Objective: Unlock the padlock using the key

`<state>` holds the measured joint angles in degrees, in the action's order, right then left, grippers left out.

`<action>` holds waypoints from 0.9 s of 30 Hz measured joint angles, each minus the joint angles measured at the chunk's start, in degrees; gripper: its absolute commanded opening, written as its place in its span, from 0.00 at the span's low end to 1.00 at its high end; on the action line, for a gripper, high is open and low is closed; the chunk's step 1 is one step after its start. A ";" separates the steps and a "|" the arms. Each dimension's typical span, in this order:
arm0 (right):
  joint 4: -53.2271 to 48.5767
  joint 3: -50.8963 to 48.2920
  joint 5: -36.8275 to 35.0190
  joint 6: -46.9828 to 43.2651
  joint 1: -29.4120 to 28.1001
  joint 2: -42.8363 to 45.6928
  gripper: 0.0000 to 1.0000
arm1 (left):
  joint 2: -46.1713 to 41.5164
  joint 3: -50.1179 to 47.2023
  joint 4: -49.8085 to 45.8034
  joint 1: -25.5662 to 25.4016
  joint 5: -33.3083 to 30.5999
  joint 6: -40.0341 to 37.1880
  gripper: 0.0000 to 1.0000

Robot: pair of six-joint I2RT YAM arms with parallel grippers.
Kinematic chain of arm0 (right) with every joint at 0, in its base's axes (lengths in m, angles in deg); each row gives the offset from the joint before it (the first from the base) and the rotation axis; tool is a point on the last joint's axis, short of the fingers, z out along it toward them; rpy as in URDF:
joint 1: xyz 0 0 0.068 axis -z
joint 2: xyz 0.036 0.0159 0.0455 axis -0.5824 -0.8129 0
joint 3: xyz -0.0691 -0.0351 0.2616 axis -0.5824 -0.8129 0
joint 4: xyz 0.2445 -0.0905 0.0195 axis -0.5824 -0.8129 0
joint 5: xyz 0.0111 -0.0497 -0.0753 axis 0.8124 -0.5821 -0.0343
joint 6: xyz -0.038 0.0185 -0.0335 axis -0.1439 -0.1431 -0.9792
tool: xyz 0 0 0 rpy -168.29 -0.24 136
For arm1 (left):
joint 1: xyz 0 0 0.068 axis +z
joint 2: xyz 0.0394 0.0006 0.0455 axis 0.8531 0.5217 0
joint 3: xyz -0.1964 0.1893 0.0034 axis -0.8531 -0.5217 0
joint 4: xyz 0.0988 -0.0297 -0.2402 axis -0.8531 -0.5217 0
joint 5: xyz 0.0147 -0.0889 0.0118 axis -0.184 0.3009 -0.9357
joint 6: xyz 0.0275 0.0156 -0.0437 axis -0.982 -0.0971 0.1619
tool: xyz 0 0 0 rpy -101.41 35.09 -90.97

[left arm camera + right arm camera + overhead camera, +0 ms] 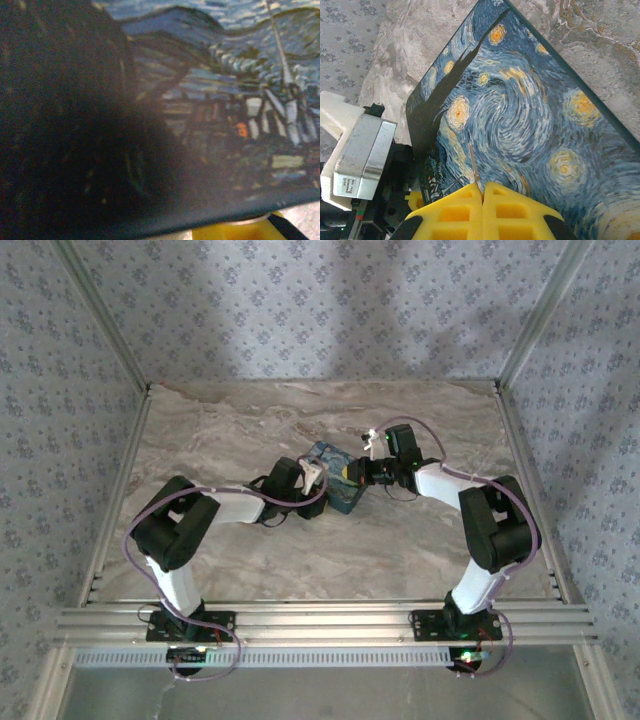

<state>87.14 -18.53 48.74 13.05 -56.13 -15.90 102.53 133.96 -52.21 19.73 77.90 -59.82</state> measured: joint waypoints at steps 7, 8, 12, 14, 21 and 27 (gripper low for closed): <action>-0.48 -1.18 -2.03 -0.04 -0.15 2.91 0.00 | -0.02 2.58 -3.98 -0.70 0.04 0.02 0.26; -0.48 -1.79 -2.38 -0.09 -0.15 4.11 0.00 | -0.07 3.10 -4.79 -0.85 0.22 0.07 0.26; -0.68 -5.03 -3.65 -1.14 -0.26 10.67 0.00 | -0.37 4.66 -7.85 -1.07 0.90 1.40 0.26; -0.68 -7.43 -4.50 -1.99 -0.59 15.02 0.00 | -0.52 5.73 -9.86 -1.09 1.62 2.56 0.26; -0.90 -16.92 -9.20 -4.98 -4.79 26.62 0.00 | -0.52 10.36 -16.13 -1.09 5.70 7.52 0.26; 1.40 -25.55 -15.50 -5.62 -10.51 30.64 0.00 | -0.52 12.15 -17.29 -1.09 9.68 13.09 0.26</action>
<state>88.54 -44.09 33.24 7.43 -66.65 14.74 102.01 146.11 -69.49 18.63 87.59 -46.73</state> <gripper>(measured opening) 0.038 0.263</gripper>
